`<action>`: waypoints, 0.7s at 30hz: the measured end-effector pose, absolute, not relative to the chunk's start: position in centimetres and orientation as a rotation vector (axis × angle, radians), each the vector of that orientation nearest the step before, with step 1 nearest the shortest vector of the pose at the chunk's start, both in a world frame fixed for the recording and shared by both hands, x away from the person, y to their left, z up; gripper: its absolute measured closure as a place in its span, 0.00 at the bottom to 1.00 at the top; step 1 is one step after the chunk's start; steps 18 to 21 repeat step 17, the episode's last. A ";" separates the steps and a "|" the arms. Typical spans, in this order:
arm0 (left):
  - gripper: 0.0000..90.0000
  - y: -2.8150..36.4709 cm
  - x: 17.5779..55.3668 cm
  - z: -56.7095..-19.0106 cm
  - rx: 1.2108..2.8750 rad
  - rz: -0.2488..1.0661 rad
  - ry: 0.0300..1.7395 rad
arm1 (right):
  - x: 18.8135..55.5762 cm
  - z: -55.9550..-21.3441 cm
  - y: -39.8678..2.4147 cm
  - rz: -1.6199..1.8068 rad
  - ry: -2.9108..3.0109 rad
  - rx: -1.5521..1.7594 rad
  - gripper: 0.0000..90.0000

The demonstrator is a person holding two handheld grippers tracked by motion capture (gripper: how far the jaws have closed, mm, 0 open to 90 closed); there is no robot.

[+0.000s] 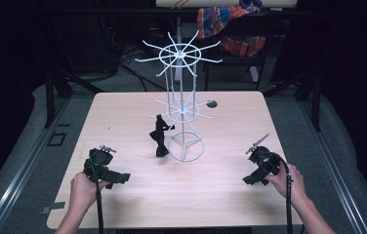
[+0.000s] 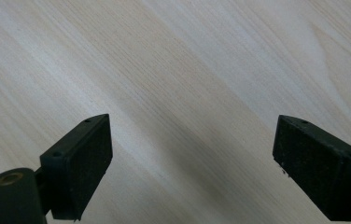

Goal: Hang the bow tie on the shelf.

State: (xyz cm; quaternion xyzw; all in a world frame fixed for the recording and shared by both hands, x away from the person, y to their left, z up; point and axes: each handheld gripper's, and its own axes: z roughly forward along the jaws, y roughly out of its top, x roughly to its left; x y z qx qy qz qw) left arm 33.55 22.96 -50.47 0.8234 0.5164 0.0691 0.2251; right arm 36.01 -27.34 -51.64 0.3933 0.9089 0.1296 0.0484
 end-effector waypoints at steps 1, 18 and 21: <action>0.00 23.0 33.6 -50.6 2.268 0.178 1.420 | 36.0 -51.6 -27.3 0.387 2.768 1.200 0.13; 0.00 23.0 33.8 -51.0 2.302 0.099 1.391 | 36.2 -51.9 -27.5 0.416 2.766 1.243 0.14; 0.00 23.0 33.8 -51.0 2.302 0.099 1.391 | 36.2 -51.9 -27.5 0.416 2.766 1.243 0.14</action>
